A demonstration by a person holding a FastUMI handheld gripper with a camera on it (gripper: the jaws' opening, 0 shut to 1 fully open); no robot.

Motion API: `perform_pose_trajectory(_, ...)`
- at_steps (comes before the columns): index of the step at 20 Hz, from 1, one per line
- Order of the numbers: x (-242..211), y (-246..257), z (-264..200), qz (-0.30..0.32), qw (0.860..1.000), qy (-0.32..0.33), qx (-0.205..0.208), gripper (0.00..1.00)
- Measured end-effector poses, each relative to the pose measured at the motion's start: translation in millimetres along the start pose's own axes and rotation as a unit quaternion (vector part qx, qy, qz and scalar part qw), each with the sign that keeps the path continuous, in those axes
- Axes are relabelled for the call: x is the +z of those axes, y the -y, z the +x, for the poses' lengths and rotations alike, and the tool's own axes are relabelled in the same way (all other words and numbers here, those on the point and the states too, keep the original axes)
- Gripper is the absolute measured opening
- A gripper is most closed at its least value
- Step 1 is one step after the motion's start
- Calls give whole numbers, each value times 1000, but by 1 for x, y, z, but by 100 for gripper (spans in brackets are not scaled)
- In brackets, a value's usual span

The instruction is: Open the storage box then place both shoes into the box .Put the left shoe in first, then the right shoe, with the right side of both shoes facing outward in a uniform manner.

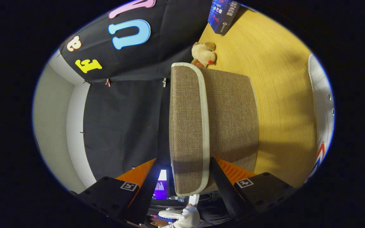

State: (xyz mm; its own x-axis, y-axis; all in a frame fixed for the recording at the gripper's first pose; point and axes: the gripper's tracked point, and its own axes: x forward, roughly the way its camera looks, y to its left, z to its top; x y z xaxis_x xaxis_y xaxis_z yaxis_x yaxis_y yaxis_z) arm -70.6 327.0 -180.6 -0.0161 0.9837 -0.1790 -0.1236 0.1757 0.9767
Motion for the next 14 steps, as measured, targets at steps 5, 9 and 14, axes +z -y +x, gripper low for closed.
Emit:
perform_pose_trajectory(5,10,13,4,34,999,6,8,96)
perform_pose_trajectory(9,14,12,9,73,997,7,34,96)
perform_pose_trajectory(14,16,0,4,104,992,9,67,75)
